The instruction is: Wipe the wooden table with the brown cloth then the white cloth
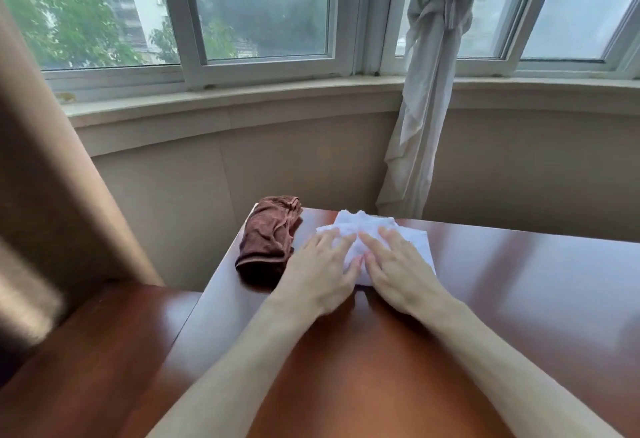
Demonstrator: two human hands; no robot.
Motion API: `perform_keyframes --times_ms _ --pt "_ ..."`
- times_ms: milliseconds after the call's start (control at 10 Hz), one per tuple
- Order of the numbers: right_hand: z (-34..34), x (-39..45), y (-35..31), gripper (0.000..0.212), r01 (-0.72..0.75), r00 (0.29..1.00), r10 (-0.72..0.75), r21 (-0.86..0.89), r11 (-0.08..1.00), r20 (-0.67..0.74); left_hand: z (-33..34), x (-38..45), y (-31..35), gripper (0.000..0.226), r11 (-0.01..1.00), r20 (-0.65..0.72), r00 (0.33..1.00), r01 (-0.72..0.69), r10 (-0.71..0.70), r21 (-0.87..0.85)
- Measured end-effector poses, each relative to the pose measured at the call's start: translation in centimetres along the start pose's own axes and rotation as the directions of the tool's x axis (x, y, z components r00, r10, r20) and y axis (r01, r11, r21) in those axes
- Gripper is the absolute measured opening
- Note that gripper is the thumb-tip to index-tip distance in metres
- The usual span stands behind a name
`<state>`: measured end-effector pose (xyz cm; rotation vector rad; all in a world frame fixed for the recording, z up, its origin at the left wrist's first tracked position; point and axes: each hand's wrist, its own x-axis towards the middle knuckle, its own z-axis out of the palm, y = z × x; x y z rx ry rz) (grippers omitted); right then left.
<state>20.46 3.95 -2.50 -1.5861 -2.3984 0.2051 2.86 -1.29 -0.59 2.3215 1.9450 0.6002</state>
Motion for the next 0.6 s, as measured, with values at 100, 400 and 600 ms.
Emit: perform_keyframes --times_ms 100,400,600 --pt "1.2 2.0 -1.1 0.087 0.111 0.994 -0.111 -0.032 0.993 -0.014 1.1 1.5 -0.5 0.062 0.991 0.069 0.991 0.11 -0.115 0.074" --pt "-2.3 1.7 -2.8 0.057 0.047 0.967 -0.029 -0.067 0.997 0.251 0.5 2.7 -0.9 0.064 0.932 0.139 0.979 0.094 -0.151 0.351" --pt "-7.8 -4.9 -2.0 0.051 0.015 0.958 0.003 -0.06 0.998 0.287 -3.7 -3.2 5.9 0.042 0.977 0.002 0.989 0.143 -0.145 0.157"
